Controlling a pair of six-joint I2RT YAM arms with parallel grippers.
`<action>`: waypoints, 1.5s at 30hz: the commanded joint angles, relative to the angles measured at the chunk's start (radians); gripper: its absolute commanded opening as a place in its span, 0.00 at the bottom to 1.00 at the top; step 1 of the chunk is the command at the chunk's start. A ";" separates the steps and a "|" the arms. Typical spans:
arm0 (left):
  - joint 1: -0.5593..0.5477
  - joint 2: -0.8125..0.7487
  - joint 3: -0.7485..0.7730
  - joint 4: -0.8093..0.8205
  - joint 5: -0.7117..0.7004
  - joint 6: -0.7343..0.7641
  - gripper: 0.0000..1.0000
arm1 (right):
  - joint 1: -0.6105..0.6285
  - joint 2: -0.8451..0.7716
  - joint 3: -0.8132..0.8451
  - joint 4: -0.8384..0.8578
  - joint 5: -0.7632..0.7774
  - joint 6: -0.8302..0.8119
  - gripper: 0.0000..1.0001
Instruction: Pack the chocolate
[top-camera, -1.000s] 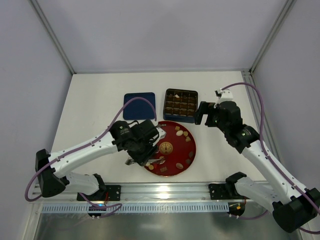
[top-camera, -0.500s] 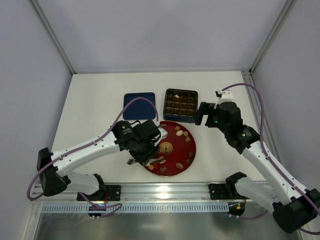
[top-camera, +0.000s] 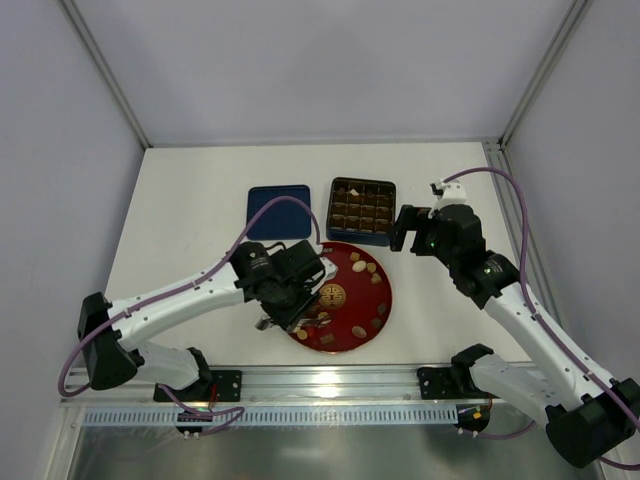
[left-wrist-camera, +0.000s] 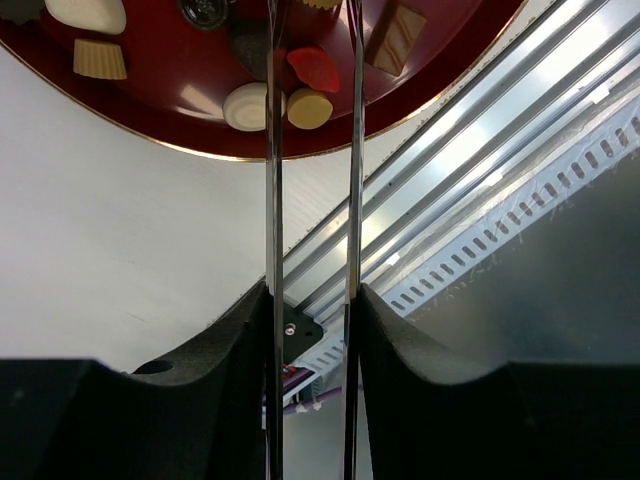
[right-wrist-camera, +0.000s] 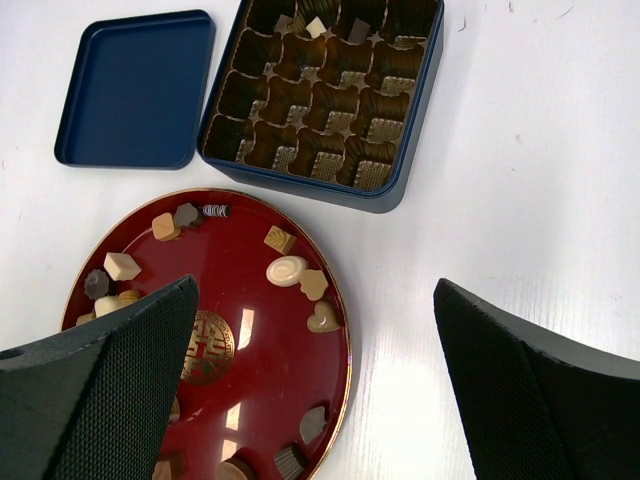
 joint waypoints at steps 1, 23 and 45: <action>-0.007 0.003 0.029 0.027 0.011 0.007 0.38 | -0.002 -0.018 0.002 0.030 0.010 0.002 1.00; -0.005 0.027 0.127 0.028 -0.143 0.006 0.25 | -0.002 -0.020 0.012 0.030 0.016 -0.005 1.00; 0.157 0.387 0.587 0.105 -0.183 0.067 0.26 | -0.006 -0.028 0.040 0.007 0.018 -0.013 1.00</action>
